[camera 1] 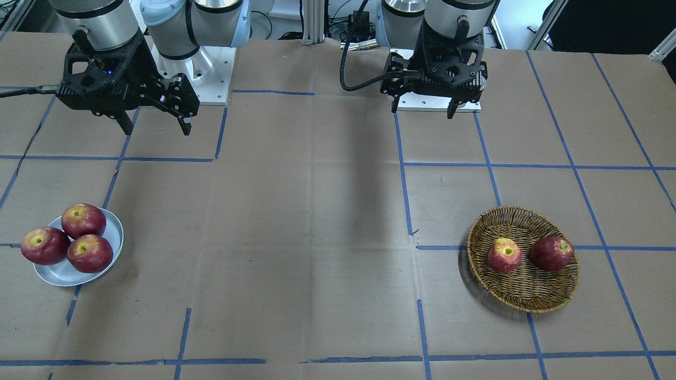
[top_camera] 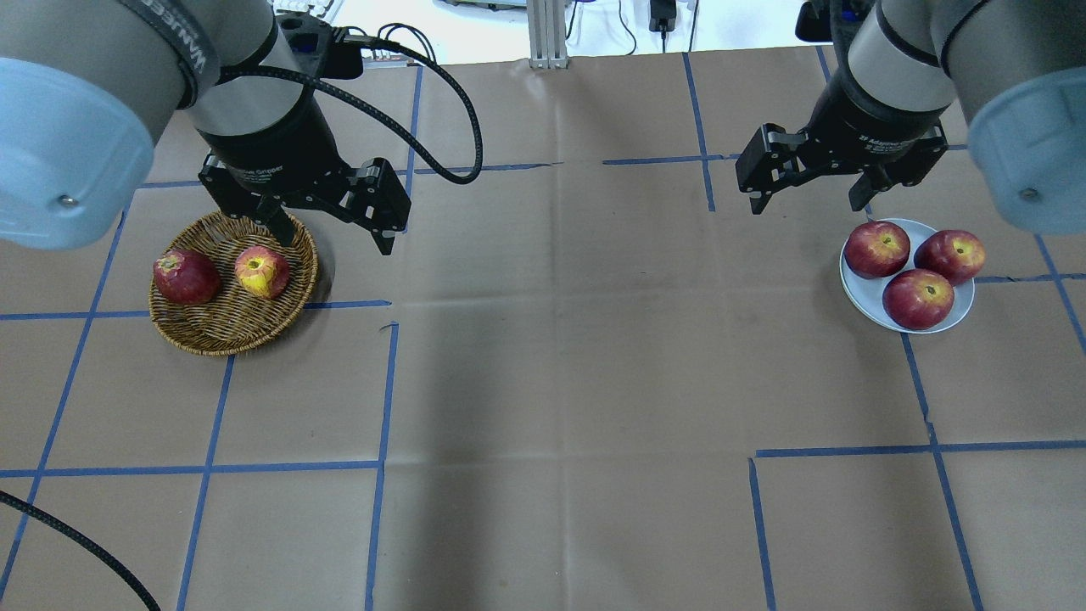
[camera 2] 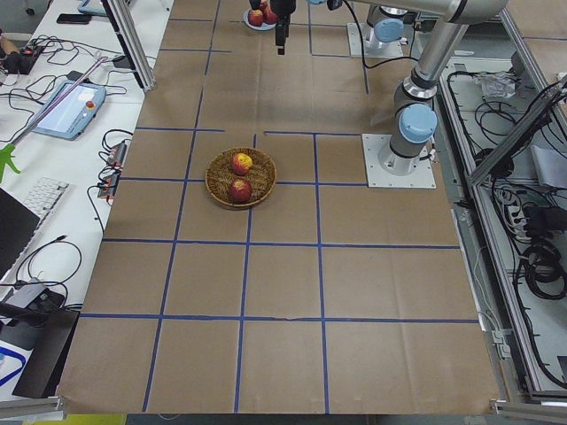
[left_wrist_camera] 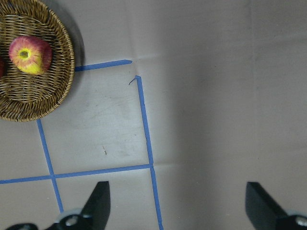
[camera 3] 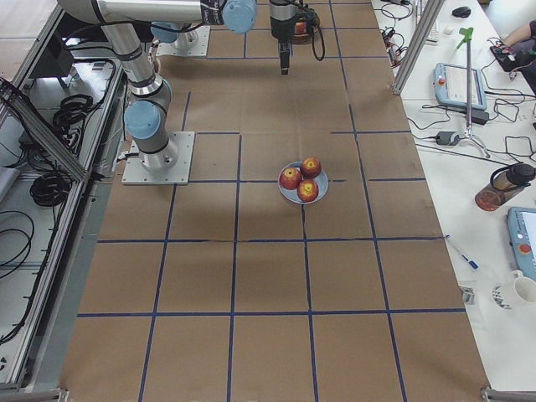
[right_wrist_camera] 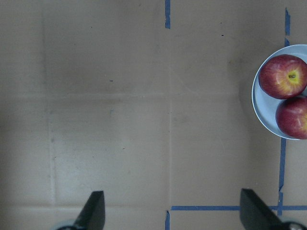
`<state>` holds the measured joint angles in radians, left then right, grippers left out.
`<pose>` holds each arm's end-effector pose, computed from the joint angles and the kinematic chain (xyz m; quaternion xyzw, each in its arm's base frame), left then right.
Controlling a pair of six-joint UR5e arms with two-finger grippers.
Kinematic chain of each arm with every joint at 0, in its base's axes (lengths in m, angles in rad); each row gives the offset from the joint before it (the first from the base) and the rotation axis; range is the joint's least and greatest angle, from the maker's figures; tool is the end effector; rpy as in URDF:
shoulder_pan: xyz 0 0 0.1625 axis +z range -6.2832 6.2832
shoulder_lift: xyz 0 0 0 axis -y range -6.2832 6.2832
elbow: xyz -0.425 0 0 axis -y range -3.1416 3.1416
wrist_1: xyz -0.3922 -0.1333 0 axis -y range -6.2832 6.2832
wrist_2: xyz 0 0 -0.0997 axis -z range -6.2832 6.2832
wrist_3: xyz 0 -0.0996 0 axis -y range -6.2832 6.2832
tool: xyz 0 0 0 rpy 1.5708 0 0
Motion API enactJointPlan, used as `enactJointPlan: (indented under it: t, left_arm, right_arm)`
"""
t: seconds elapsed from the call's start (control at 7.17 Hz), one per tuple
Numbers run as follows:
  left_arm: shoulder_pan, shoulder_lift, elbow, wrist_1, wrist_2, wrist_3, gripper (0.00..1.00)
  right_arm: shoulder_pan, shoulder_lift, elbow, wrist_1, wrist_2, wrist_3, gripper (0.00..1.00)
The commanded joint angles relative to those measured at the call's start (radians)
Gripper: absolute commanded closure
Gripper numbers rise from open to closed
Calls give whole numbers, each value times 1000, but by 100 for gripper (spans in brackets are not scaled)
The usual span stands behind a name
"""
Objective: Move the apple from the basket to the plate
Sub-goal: 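Move the left gripper over the wicker basket toward the red-yellow apple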
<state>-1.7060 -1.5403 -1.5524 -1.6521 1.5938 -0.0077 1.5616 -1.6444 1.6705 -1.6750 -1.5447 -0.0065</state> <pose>-0.1939 -0.4532 0.5037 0.0639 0.9978 0.0153 0.0126 0.1316 -0.4692 0.4846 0.0008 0.9992 -0.0391 0.0127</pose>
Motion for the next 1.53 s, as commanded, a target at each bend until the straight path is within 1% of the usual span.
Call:
enactJointPlan:
  t: [0.0,0.28,0.42,0.56,0.7,0.84,1.12,1.4]
  left_arm:
    - [-1,8,2,0,0,0,1]
    - [2,37,3,3,5,-2,1]
    - [49,43,11,3,2,-5,1]
    - [130,43,26,3,-2,0,1]
    - [187,37,32,5,-3,3,1]
    - [193,42,28,11,5,3,1]
    - [192,13,-3,14,140,-14,1]
    - [207,-1,-38,17,143,47,1]
  right_arm:
    - [0,0,0,0,0,0,0]
    - [0,0,0,0,0,0,0]
    - [0,0,0,0,0,0,0]
    - [0,0,0,0,0,0,0]
    - [0,-2,0,0,0,0,0]
    - [0,0,0,0,0,0,0]
    - [0,0,-2,0,0,0,0]
    - [-2,0,-2,0,-2,-1,0]
